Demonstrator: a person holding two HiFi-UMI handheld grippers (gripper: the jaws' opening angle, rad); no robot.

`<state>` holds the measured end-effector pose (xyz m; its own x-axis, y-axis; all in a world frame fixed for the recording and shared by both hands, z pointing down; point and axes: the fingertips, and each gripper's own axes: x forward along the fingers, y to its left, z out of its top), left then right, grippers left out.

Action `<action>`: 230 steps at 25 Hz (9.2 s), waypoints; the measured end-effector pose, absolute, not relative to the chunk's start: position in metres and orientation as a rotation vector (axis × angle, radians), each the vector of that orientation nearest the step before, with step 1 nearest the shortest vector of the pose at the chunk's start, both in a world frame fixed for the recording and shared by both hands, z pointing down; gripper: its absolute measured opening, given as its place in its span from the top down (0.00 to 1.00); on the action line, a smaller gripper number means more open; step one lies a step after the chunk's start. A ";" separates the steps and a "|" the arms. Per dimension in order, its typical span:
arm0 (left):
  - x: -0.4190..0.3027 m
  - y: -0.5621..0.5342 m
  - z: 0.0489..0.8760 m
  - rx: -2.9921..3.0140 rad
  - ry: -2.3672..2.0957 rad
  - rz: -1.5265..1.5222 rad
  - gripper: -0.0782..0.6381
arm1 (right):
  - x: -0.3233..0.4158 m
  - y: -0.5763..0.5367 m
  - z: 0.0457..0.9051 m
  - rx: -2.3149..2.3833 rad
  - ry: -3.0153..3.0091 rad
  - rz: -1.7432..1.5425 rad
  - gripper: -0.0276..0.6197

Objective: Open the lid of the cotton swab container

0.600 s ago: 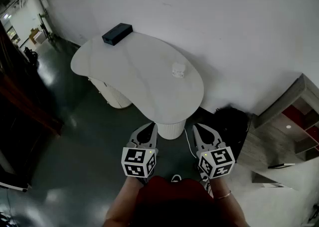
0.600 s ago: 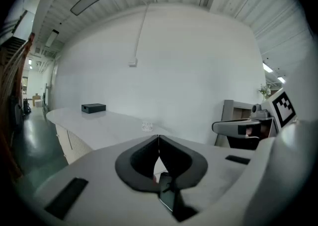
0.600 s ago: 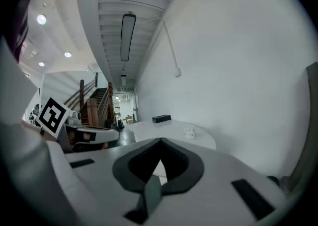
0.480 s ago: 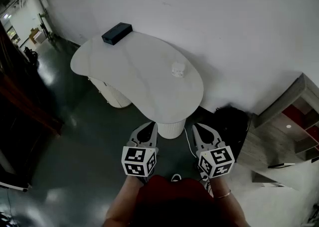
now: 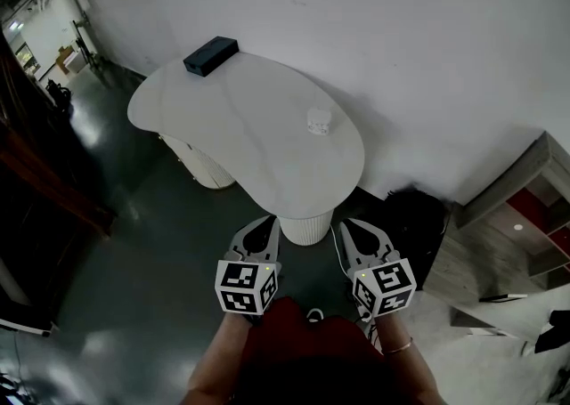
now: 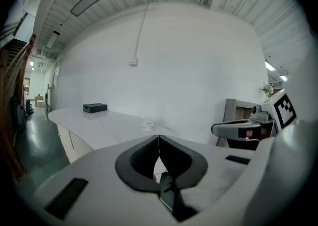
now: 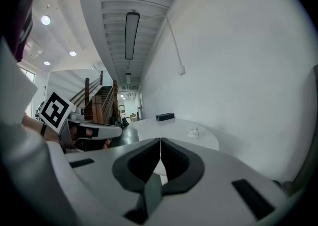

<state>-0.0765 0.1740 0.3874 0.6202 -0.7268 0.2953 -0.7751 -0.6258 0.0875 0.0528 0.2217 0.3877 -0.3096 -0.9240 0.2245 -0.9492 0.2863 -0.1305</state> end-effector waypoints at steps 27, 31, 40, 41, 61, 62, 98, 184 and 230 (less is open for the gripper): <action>-0.045 -0.036 0.416 2.651 -1.089 0.396 0.85 | 0.077 0.020 0.416 1.783 -2.349 0.430 0.93; -0.038 -0.061 0.420 2.667 -1.036 0.394 0.85 | 0.078 -0.005 0.421 1.775 -2.321 0.422 0.93; -0.032 -0.094 0.432 2.653 -0.987 0.401 0.85 | 0.093 -0.032 0.432 1.777 -2.239 0.420 0.93; -0.033 -0.096 0.434 2.650 -0.988 0.406 0.85 | 0.094 -0.034 0.434 1.768 -2.239 0.423 0.93; -0.011 -0.132 0.456 2.505 -1.159 0.443 0.85 | 0.126 -0.088 0.474 1.489 -2.323 0.470 0.93; -0.009 -0.133 0.458 2.495 -1.167 0.449 0.85 | 0.129 -0.091 0.476 1.475 -2.323 0.475 0.92; -0.024 -0.126 0.490 2.245 -1.372 0.464 0.85 | 0.128 -0.142 0.530 1.018 -2.401 0.405 0.60; -0.079 -0.073 0.377 2.720 -1.022 0.300 0.74 | -0.051 -0.072 0.443 0.582 -2.576 0.113 0.60; -0.036 -0.052 0.390 2.950 -0.404 0.752 0.54 | -0.058 -0.048 0.436 0.391 -2.628 0.084 0.60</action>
